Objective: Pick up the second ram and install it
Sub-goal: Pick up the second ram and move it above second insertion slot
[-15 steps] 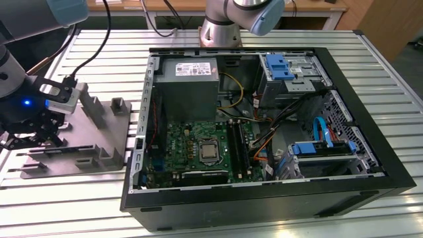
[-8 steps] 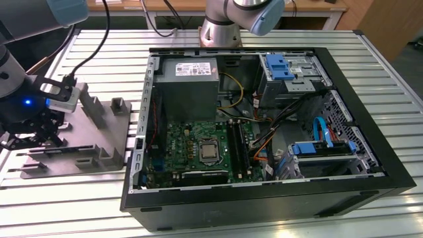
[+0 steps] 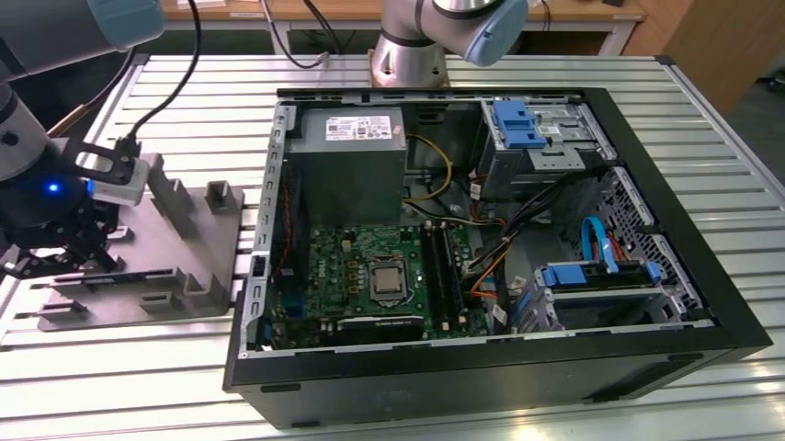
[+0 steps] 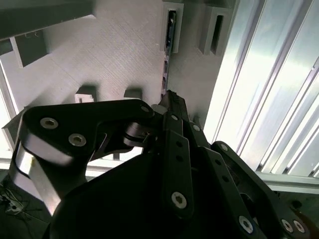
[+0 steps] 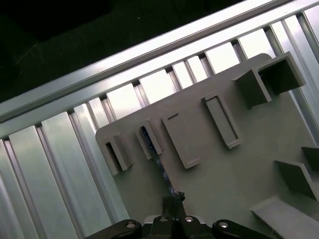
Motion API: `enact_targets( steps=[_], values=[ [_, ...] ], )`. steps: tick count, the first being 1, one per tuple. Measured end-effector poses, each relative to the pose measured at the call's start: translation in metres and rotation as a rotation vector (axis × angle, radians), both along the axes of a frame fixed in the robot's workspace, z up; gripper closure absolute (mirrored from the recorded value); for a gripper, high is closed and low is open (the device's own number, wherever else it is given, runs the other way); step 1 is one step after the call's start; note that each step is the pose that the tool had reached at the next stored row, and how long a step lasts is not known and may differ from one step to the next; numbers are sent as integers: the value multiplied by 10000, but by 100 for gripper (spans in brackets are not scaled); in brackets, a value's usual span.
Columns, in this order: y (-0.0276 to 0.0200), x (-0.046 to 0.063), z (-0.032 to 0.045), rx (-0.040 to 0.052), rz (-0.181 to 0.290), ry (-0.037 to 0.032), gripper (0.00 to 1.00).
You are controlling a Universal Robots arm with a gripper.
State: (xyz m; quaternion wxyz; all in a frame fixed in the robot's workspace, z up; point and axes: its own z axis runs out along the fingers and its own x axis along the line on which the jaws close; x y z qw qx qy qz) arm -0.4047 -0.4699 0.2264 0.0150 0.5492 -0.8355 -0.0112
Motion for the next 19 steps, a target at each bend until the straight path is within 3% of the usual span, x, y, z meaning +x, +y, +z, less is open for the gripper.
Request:
enact_targets(
  steps=[19],
  values=[
    [0,0,0,0,1165,0,89]
  ],
)
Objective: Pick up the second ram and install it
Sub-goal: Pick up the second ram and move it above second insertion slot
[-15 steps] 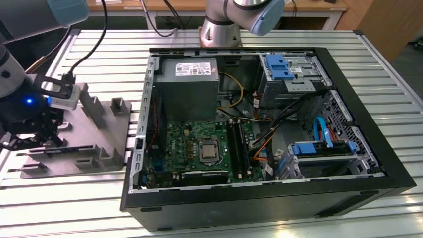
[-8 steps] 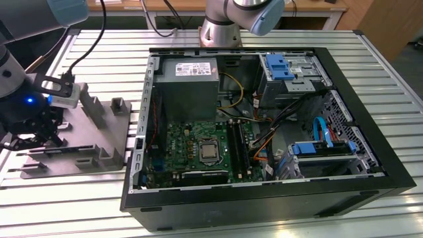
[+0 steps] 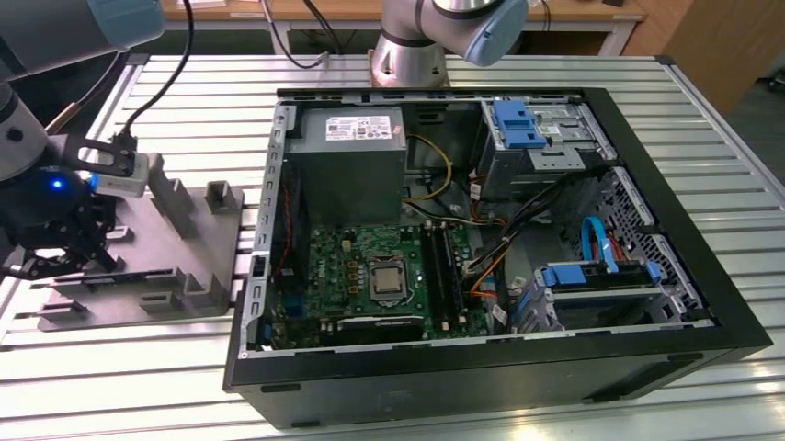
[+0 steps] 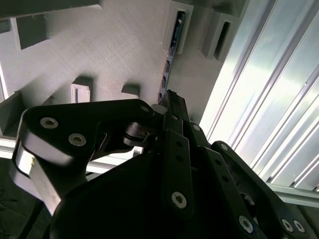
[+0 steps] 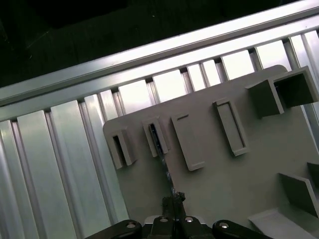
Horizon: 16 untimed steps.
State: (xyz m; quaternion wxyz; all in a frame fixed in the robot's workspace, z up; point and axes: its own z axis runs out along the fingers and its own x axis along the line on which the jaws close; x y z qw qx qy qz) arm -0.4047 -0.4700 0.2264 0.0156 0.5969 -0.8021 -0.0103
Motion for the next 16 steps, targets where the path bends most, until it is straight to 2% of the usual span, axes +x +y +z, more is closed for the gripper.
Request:
enact_targets(
  steps=[16],
  values=[
    [0,0,0,0,891,0,89]
  ],
)
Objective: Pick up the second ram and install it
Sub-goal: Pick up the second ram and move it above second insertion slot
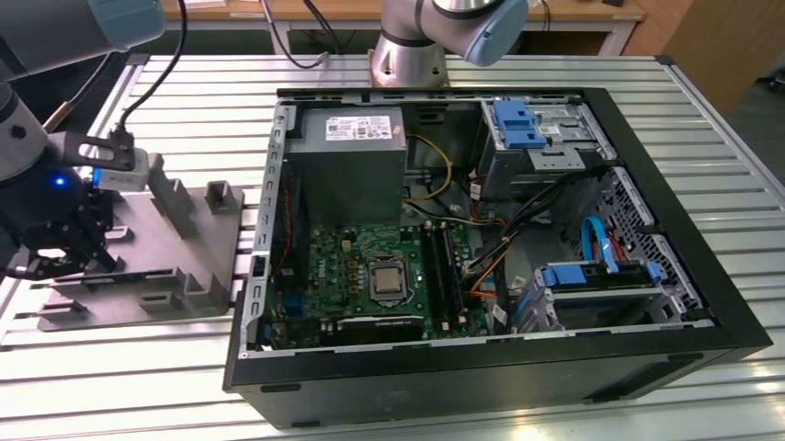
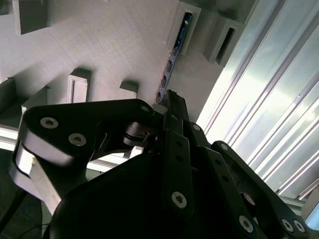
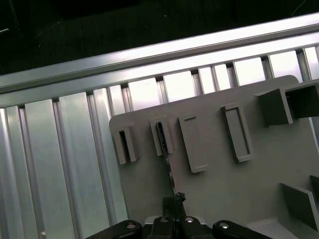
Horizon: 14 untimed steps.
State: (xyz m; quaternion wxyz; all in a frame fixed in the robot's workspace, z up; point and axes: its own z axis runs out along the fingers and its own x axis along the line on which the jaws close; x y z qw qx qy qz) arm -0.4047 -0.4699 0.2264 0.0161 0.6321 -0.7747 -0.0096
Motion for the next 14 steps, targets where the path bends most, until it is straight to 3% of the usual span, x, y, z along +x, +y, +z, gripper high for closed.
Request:
enact_targets(
  steps=[14],
  values=[
    [0,0,0,0,697,0,89]
  ],
)
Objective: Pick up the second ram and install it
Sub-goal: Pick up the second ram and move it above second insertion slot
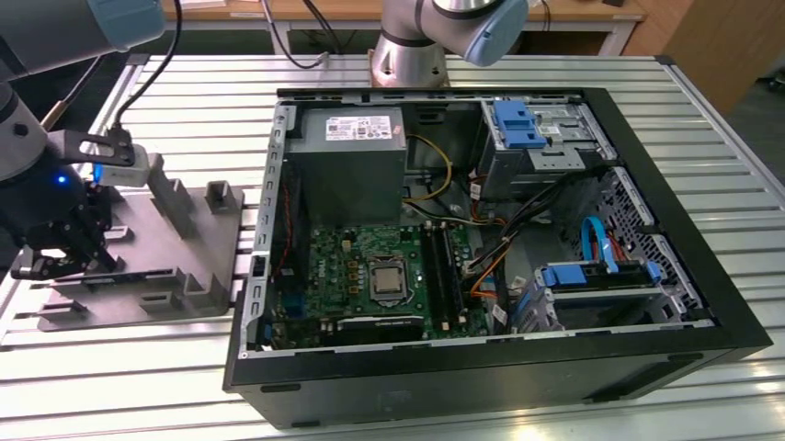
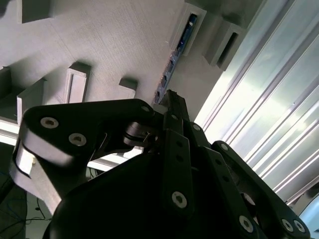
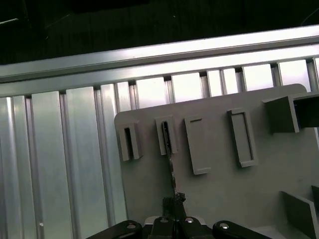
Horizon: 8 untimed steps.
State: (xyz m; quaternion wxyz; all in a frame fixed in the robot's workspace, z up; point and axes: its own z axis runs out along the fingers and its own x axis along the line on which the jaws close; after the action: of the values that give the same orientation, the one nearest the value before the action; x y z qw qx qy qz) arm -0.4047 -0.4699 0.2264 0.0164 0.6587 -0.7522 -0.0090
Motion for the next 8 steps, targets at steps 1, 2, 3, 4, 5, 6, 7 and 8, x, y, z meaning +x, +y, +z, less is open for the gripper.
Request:
enact_targets(
  steps=[1,2,3,4,5,6,7,8],
  values=[
    [0,0,0,0,48,1,89],
    [0,0,0,0,100,0,89],
    [0,0,0,0,146,0,89],
    [0,0,0,0,192,0,89],
    [0,0,0,0,237,0,89],
    [0,0,0,0,281,0,89],
    [0,0,0,0,324,0,89],
    [0,0,0,0,371,0,89]
  ],
)
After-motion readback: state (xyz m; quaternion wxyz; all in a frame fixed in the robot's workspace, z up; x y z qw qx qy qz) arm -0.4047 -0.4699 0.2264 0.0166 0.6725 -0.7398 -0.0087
